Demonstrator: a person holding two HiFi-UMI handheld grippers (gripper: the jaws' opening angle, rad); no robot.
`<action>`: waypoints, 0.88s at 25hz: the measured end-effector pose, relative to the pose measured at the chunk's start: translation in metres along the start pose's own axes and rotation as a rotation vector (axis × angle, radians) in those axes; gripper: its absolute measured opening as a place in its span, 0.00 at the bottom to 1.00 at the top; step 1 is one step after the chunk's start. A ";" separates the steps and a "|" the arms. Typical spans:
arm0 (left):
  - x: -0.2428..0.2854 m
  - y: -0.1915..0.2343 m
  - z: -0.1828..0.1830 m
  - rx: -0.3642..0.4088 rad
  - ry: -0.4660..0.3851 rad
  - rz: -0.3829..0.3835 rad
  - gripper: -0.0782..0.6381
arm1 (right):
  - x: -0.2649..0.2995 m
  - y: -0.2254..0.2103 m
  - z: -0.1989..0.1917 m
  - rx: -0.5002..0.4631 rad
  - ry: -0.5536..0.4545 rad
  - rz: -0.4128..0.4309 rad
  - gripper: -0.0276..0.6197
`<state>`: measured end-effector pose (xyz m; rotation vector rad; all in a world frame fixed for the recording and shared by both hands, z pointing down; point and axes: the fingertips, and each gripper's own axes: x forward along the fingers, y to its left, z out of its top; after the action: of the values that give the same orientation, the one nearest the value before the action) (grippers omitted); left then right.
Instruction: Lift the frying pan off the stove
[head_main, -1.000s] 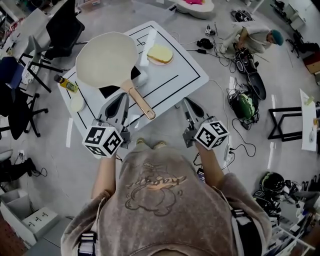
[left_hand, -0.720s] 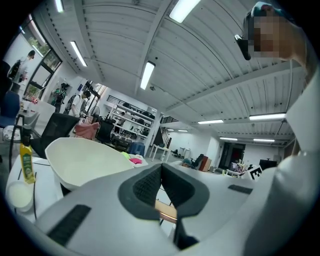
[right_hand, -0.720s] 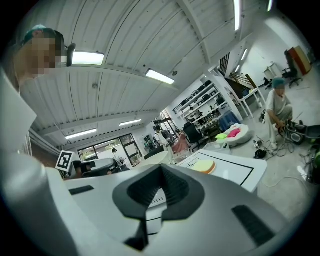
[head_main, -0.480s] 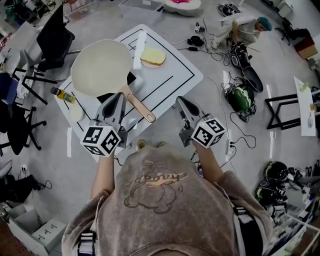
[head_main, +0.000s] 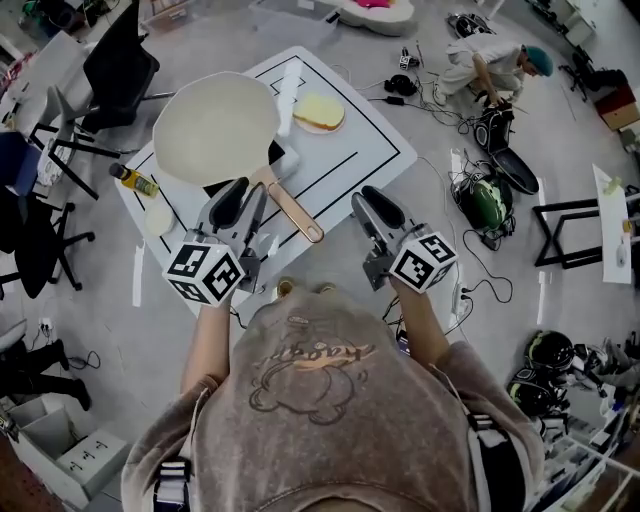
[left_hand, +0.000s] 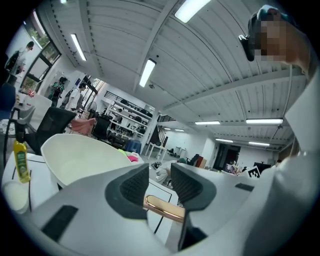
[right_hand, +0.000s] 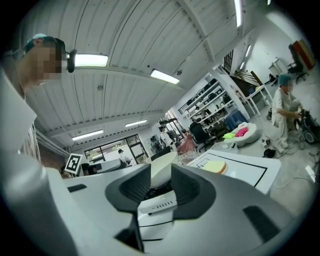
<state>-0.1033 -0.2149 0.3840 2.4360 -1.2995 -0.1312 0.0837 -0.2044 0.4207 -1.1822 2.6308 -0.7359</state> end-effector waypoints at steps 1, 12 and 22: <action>-0.001 0.001 -0.001 -0.016 0.003 -0.003 0.30 | 0.001 0.001 0.000 0.004 0.005 0.010 0.24; 0.000 0.008 -0.020 -0.189 0.043 -0.055 0.68 | 0.014 0.012 -0.006 0.091 0.043 0.138 0.78; 0.002 0.029 -0.052 -0.430 0.070 -0.043 0.75 | 0.038 0.042 -0.046 0.158 0.271 0.360 0.91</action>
<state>-0.1114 -0.2162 0.4430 2.0818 -1.0605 -0.3012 0.0149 -0.1915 0.4417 -0.5776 2.8185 -1.0653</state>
